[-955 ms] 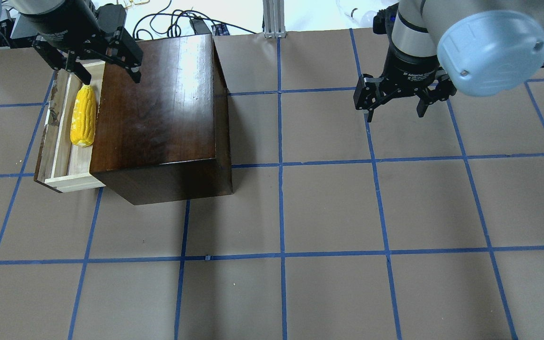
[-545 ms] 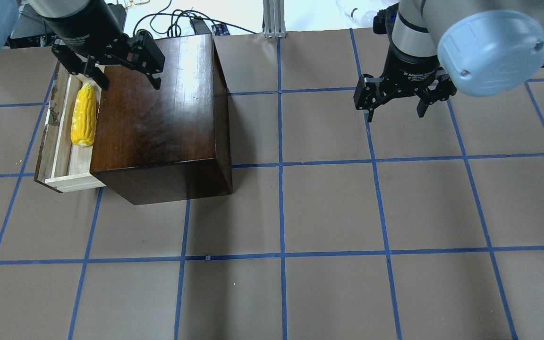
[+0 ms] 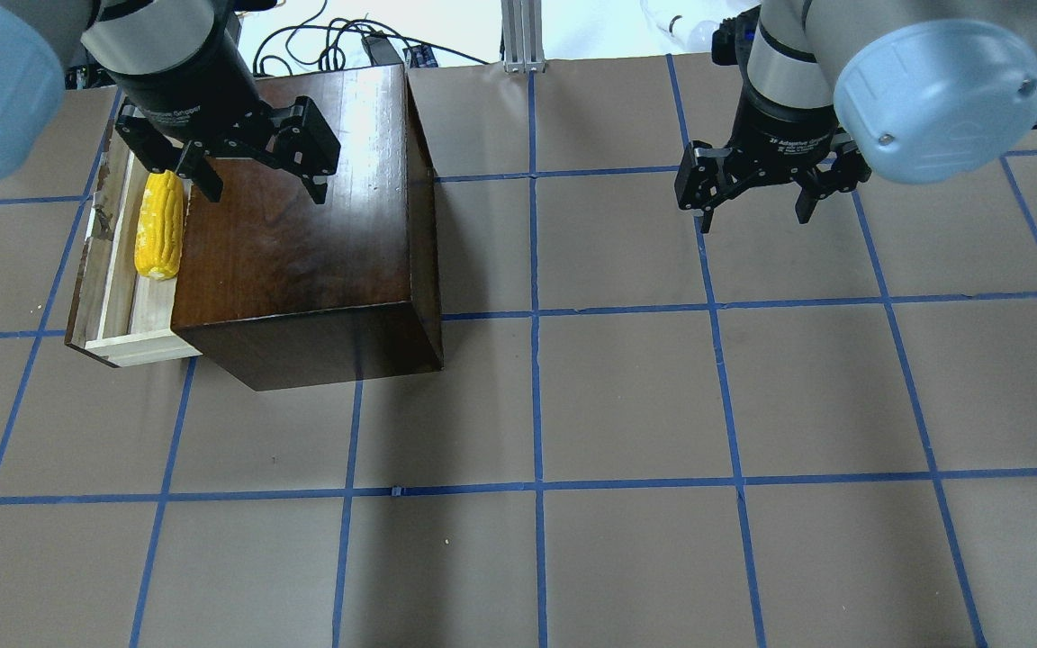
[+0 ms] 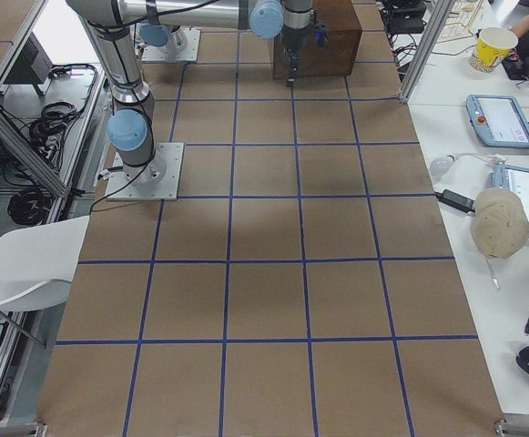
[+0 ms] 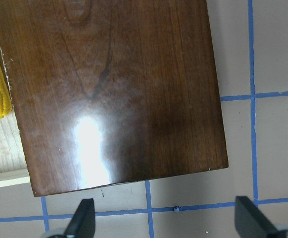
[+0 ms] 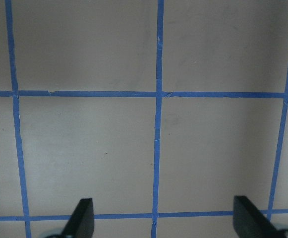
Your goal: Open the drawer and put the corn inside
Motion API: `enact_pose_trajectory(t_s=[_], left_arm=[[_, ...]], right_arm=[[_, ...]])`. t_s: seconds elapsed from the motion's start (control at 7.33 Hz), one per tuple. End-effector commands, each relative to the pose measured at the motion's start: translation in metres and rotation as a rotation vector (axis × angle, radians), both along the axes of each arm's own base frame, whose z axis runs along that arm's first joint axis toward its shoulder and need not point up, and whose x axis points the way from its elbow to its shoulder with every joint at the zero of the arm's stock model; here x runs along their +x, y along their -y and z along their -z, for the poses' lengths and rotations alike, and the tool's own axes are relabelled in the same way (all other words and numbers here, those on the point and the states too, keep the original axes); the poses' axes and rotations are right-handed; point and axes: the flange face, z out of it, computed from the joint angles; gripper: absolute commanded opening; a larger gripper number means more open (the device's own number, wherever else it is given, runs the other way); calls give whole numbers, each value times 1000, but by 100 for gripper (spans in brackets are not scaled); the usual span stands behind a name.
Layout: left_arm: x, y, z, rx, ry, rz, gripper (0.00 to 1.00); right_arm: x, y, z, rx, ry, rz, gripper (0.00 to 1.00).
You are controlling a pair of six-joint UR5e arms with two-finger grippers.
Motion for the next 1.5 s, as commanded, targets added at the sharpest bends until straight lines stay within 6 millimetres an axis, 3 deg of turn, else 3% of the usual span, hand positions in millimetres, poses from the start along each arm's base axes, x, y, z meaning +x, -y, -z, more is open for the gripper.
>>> enact_pose_trajectory(t_s=[0.0, 0.14, 0.82, 1.36], left_arm=[[23, 11, -19, -62, -2, -45, 100], [37, 15, -17, -56, -13, -70, 100], [43, 9, 1, -5, -8, -67, 100], [55, 14, 1, -3, -1, -82, 100]], right_arm=[[0, 0, 0, 0, 1, 0, 100], [0, 0, 0, -1, 1, 0, 100], [0, 0, 0, -1, 1, 0, 100], [0, 0, 0, -1, 1, 0, 100]])
